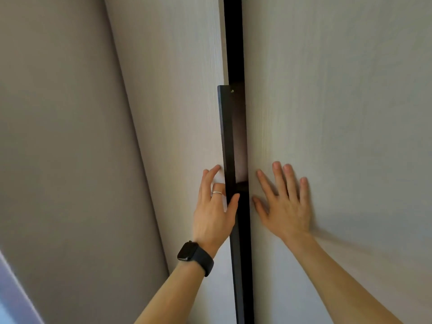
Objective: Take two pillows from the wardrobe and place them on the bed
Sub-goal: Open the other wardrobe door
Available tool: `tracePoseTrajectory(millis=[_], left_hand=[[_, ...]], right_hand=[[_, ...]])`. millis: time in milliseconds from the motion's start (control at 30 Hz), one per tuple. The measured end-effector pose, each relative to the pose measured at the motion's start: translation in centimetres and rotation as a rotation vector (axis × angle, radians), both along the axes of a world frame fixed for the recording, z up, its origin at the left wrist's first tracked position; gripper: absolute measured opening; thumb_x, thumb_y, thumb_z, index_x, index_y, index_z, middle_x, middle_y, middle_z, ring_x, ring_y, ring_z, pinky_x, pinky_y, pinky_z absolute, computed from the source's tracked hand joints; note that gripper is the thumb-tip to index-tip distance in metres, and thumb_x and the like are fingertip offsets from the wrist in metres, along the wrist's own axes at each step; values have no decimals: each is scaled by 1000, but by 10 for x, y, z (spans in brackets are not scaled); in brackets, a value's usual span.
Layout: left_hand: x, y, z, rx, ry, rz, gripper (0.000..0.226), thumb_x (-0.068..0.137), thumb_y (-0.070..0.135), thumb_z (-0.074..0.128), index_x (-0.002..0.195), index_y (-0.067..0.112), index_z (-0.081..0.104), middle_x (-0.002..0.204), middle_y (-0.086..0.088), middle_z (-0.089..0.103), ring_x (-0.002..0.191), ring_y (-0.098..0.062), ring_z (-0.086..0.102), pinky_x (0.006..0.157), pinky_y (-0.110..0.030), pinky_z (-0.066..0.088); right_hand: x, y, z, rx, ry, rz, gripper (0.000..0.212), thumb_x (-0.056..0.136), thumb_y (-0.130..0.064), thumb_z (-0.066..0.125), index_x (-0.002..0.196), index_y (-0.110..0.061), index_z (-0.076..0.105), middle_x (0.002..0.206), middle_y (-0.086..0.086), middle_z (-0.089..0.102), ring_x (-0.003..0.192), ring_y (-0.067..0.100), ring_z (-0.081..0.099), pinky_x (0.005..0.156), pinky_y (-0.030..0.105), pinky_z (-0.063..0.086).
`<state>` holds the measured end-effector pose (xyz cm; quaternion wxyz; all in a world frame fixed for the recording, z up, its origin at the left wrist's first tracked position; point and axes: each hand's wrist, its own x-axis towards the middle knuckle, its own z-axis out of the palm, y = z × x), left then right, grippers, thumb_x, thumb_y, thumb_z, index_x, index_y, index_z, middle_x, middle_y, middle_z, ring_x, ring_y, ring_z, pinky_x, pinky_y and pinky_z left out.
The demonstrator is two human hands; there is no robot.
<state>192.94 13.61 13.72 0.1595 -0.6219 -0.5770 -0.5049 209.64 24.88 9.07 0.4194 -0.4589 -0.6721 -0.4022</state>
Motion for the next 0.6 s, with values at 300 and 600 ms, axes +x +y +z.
tracePoseTrajectory(millis=[300, 600], left_hand=[[-37, -86, -1, 16, -119, -63, 20, 88, 50, 64, 99, 47, 48, 148, 38, 26, 120, 22, 38, 83, 7, 33], [-114, -179, 4, -55, -138, 90, 40, 82, 57, 63, 119, 46, 54, 119, 27, 61, 106, 2, 60, 89, -16, 48]], right_hand=[[-16, -42, 5, -237, 147, 142, 76, 93, -59, 42, 159, -27, 24, 170, 10, 5, 156, 31, 1, 119, 65, -3], [-114, -179, -36, -877, 220, 1168, 60, 91, -77, 39, 146, -65, 18, 158, -37, 14, 148, -7, 14, 118, 23, 20]])
